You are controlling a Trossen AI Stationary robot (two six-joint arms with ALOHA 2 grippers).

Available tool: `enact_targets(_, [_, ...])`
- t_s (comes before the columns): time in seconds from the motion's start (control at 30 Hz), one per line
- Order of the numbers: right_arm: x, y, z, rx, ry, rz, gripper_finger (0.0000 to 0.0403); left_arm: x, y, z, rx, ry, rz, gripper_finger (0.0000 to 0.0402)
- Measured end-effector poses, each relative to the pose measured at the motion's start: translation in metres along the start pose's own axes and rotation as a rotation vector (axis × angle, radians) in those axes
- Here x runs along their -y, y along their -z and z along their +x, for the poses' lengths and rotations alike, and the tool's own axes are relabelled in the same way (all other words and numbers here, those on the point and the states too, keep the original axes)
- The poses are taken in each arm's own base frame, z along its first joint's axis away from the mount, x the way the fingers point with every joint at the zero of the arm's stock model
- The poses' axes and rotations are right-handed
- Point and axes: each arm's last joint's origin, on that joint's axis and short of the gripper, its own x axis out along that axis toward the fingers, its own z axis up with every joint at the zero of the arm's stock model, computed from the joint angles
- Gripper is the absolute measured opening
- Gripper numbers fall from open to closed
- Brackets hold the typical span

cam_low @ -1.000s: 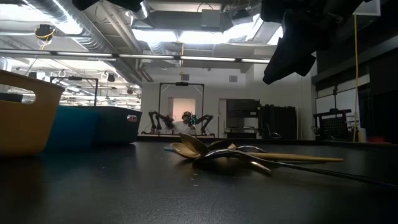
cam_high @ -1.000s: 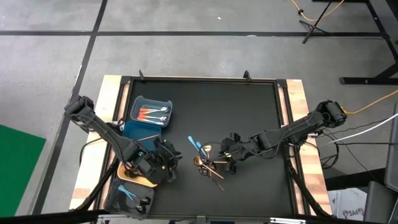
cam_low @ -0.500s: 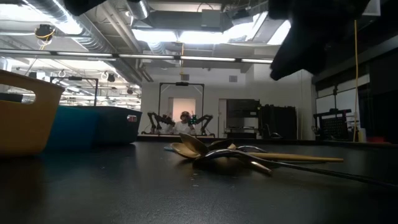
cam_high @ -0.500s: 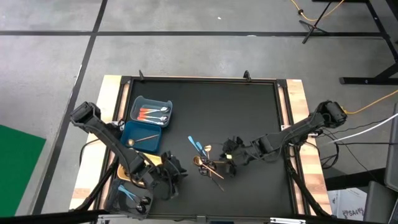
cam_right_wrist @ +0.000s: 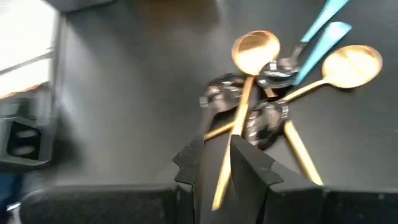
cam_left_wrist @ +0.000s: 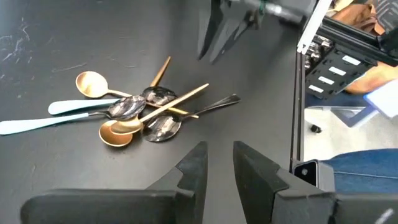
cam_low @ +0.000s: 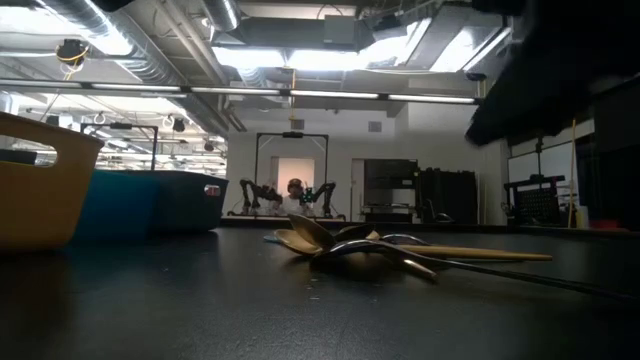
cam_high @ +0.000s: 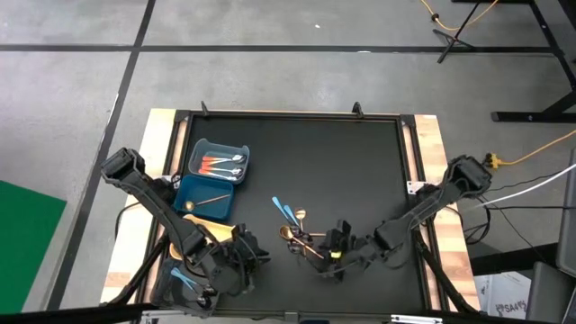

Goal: Sort silverware by color (type)
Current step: Put the gold spoon into the blue bin

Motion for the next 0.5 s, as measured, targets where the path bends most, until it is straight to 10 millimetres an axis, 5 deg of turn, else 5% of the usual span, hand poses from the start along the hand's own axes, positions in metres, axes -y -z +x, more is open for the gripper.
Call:
enact_targets(0.27, [0.005,0.015,0.027,-0.014,0.081,-0.048,0.0069,0.0,-0.001,0.001,0.005,-0.004,-0.003,0.0071])
enact_targets(0.5, [0.006,0.018,0.031,-0.026,0.092,-0.076,0.0069,-0.001,-0.001,0.001,0.006,-0.005,-0.003,0.0071])
